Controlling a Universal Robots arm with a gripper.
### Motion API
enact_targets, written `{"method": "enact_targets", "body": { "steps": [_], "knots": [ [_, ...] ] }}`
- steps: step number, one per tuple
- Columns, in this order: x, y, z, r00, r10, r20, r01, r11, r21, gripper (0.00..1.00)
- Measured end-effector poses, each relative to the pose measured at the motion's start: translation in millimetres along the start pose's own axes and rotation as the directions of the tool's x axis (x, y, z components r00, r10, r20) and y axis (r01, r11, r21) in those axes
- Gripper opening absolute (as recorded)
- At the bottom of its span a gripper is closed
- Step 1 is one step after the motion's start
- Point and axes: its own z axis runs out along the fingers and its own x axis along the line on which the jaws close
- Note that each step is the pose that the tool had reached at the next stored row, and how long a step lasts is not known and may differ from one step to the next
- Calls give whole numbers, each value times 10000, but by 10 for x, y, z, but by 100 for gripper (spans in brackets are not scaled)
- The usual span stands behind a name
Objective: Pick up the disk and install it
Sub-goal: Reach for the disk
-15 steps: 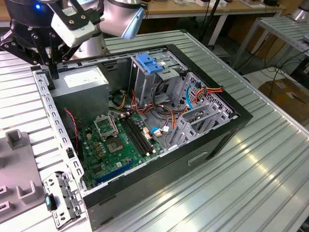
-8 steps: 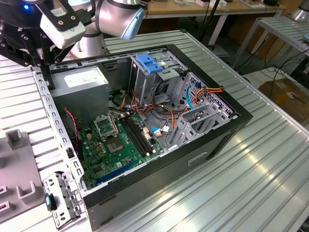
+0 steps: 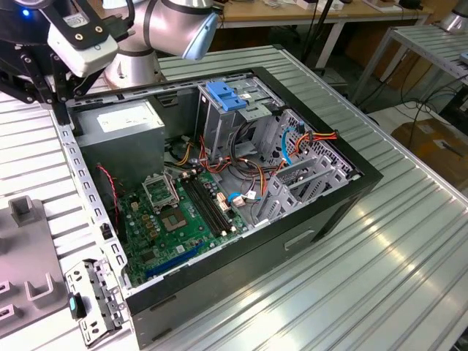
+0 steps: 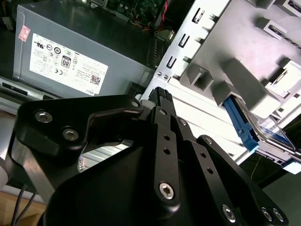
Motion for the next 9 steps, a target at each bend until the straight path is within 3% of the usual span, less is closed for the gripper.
{"method": "enact_targets", "body": {
  "steps": [9],
  "knots": [
    [88,-7,6,10000,0,0,0,10000,-1,11]
  ]
}}
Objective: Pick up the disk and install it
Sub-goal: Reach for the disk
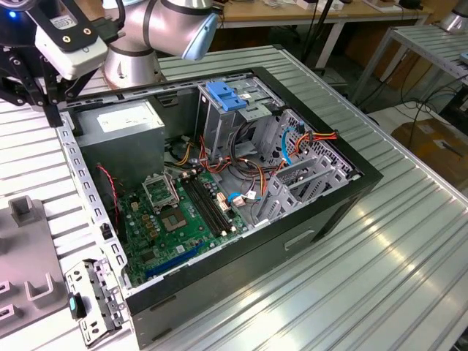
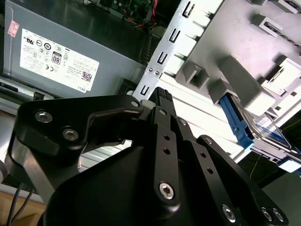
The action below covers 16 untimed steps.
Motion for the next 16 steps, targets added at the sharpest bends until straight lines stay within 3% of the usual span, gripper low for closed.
{"method": "enact_targets", "body": {
  "steps": [6,16],
  "knots": [
    [3,0,0,10000,-1,0,1,10000,1,11],
    [100,-8,-2,10000,0,0,0,10000,1,11]
  ]
}}
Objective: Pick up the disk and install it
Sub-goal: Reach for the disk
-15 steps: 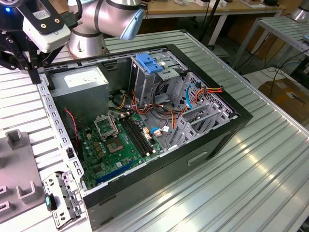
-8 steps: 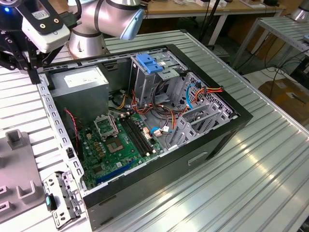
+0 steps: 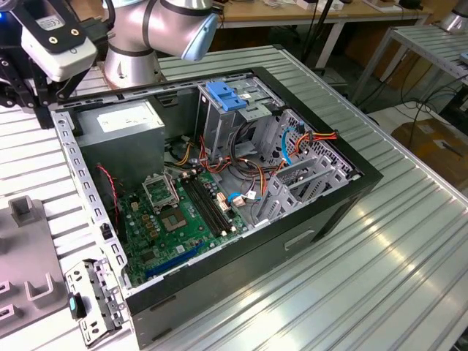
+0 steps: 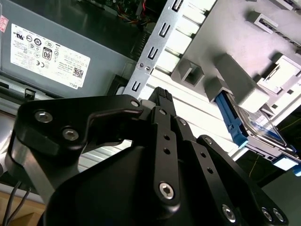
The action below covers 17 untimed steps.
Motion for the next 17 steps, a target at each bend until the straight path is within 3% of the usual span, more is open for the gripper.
{"method": "enact_targets", "body": {
  "steps": [17],
  "knots": [
    [141,-11,-3,10000,0,0,0,10000,0,11]
  ]
}}
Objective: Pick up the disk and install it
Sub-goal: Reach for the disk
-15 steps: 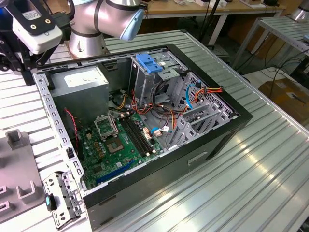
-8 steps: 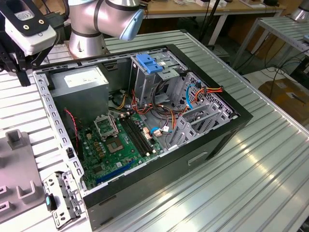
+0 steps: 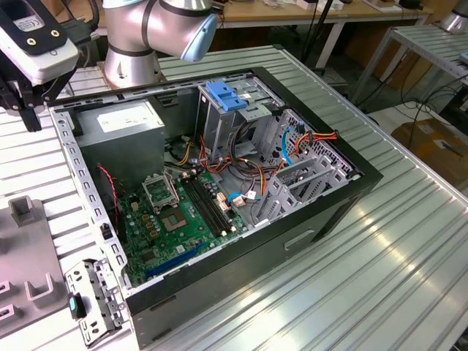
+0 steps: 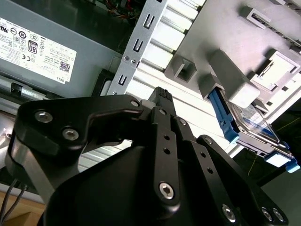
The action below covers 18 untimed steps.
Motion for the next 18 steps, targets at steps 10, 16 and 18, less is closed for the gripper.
{"method": "enact_targets", "body": {
  "steps": [10,16,18],
  "knots": [
    [75,-6,-1,10000,-1,0,1,10000,0,11],
    [117,-9,-1,10000,0,0,0,10000,0,11],
    [130,-10,-1,10000,0,1,0,10000,0,11]
  ]
}}
